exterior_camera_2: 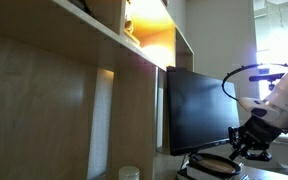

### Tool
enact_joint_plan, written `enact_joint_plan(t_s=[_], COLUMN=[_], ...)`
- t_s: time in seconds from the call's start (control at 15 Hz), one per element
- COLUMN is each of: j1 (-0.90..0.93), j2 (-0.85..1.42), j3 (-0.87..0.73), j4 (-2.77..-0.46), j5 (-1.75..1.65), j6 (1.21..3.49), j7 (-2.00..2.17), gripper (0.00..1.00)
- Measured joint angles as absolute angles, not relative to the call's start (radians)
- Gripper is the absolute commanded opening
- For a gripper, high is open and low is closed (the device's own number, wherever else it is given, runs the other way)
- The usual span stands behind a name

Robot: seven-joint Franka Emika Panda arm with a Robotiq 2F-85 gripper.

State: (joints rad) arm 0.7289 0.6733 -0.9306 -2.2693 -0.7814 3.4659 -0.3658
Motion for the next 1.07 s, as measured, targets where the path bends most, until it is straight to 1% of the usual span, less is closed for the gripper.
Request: enact_joint_plan(t_s=[0.13, 0.2, 0.33, 0.4, 0.47, 0.53, 0.6, 0.73, 0.8, 1.07], j1=[0.716, 0.719, 0.738, 0.752, 0.766, 0.776, 0.784, 0.794, 0.795, 0.795], j2=[0.665, 0.668, 0.677, 0.685, 0.692, 0.699, 0.707, 0.718, 0.720, 0.721], j3=[-0.925, -0.935, -0.965, -0.980, -0.991, -0.996, -0.997, -1.000, -1.000, -1.003], j4=[-2.296, -2.314, -2.345, -2.357, -2.368, -2.378, -2.385, -2.390, -2.390, -2.390], j5=[-0.775, -0.761, -0.723, -0.700, -0.679, -0.650, -0.628, -0.614, -0.613, -0.612], j6=[3.464, 3.464, 3.464, 3.464, 3.464, 3.462, 3.462, 3.462, 3.462, 3.462], j7=[-0.416, -0.437, -0.472, -0.487, -0.500, -0.514, -0.528, -0.528, -0.528, -0.528], gripper=[0.01, 0.03, 0.02, 0.27, 0.02, 0.04, 0.10, 0.26, 0.27, 0.27])
